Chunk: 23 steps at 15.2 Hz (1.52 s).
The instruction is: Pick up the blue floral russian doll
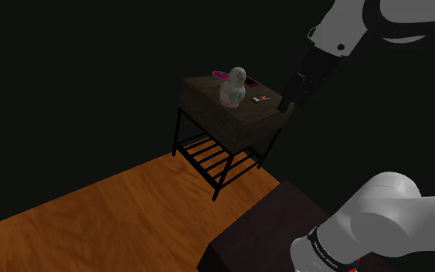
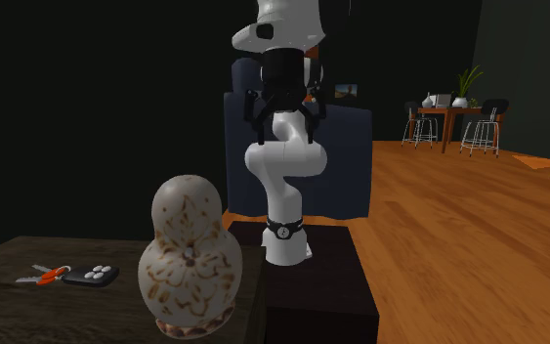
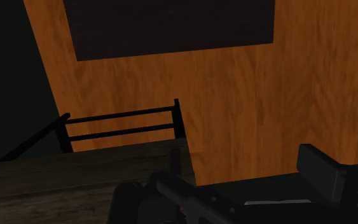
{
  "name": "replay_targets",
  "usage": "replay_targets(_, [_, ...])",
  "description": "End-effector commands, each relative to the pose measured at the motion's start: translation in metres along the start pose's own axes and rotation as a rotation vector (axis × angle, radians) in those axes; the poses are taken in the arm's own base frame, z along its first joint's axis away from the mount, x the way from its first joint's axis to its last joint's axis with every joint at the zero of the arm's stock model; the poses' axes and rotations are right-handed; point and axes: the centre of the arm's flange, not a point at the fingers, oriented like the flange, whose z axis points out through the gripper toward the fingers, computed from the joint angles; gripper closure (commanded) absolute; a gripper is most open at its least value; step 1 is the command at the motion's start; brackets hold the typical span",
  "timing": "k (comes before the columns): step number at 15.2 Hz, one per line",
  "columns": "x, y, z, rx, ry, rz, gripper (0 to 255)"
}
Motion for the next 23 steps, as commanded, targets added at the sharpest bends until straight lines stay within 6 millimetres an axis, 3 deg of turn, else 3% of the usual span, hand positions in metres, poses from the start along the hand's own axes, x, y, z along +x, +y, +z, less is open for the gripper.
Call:
replay_targets(1, [0.000,0.000,0.000,0.000,0.000,0.000,0])
replay_targets(11, [0.142,0.023,-0.011,0.027,-0.078,0.152,0])
replay_targets(22, [0.292,0.073,-0.009,0.056,-0.163,0.320,0])
replay_targets(23, [0.297,0.076,-0.008,0.057,-0.166,0.326,0])
